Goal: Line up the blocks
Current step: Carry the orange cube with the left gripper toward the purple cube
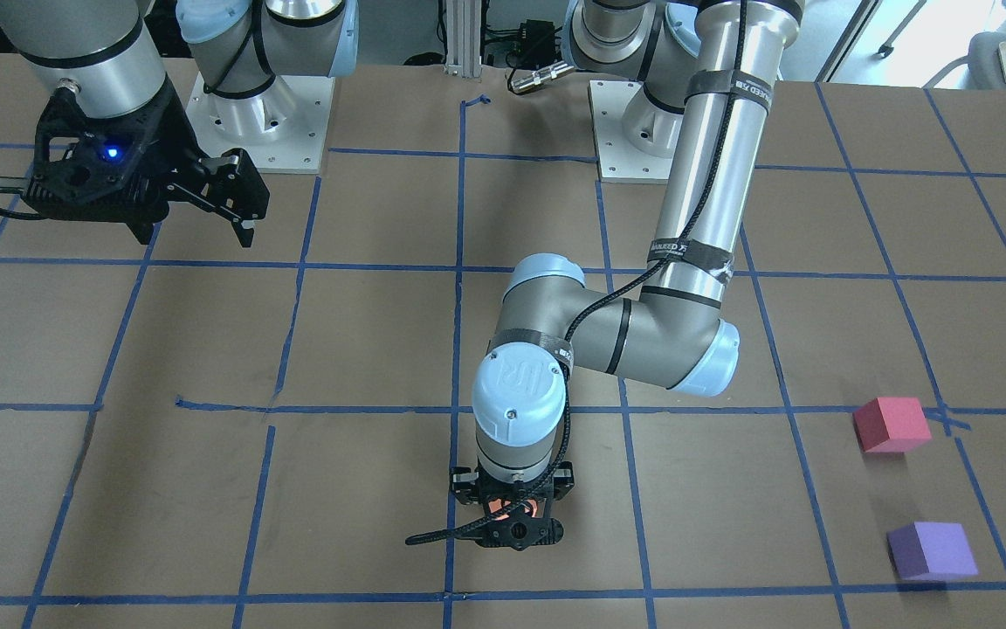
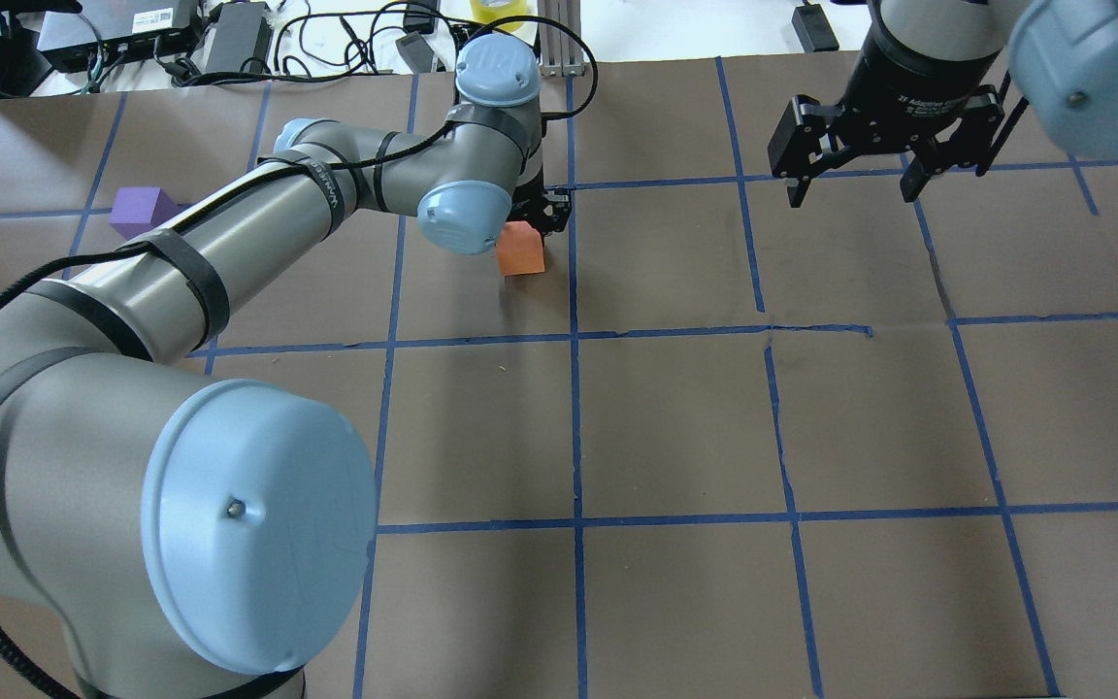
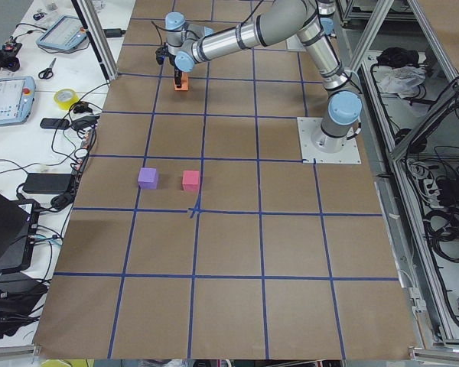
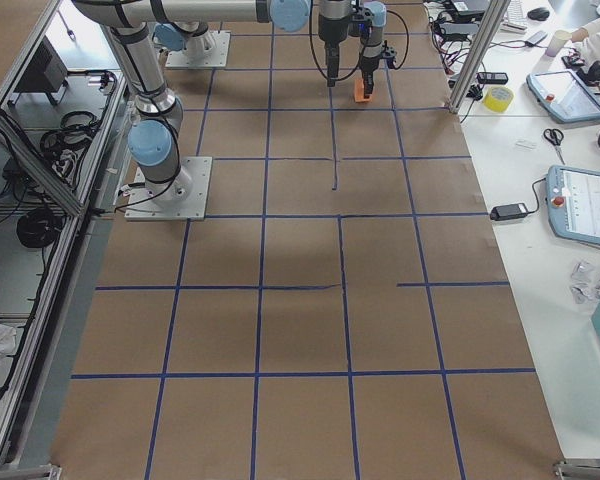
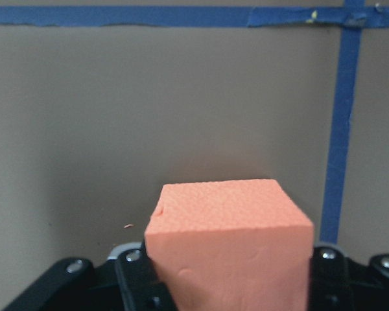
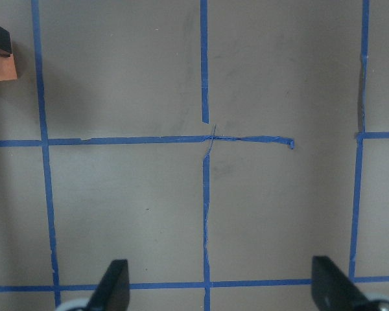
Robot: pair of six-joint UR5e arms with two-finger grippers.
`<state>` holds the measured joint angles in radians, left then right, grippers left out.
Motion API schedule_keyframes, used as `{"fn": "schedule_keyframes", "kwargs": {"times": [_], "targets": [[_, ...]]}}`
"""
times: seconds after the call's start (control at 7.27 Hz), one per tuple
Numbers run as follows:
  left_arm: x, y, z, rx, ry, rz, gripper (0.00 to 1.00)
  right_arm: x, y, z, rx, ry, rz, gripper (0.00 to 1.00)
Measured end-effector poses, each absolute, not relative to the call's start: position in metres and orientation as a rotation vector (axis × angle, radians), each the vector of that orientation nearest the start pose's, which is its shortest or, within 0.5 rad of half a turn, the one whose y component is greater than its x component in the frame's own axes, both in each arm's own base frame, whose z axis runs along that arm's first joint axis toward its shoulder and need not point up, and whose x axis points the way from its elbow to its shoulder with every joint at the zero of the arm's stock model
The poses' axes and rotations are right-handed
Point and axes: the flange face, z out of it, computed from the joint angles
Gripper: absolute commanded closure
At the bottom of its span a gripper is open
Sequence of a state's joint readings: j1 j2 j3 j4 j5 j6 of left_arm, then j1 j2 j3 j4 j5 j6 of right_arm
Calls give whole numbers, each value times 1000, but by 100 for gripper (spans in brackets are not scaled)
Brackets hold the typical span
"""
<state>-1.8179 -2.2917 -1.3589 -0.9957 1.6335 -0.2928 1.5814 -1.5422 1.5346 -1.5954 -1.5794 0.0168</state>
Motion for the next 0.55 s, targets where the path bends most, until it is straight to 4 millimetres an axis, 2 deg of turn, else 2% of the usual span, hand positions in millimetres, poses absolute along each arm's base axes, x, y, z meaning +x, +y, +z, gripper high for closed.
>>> {"fn": "schedule_keyframes", "kwargs": {"times": [0.14, 0.28, 0.55], "targets": [[-271, -681, 209, -85, 3089, -117, 100, 139, -503, 497, 9, 3137, -58, 0], [-226, -681, 215, -65, 3076, -75, 100, 140, -499, 500, 9, 3128, -67, 0], [-109, -669, 225, 24, 3042, 20, 100, 140, -491, 502, 11, 3123, -41, 0]]}}
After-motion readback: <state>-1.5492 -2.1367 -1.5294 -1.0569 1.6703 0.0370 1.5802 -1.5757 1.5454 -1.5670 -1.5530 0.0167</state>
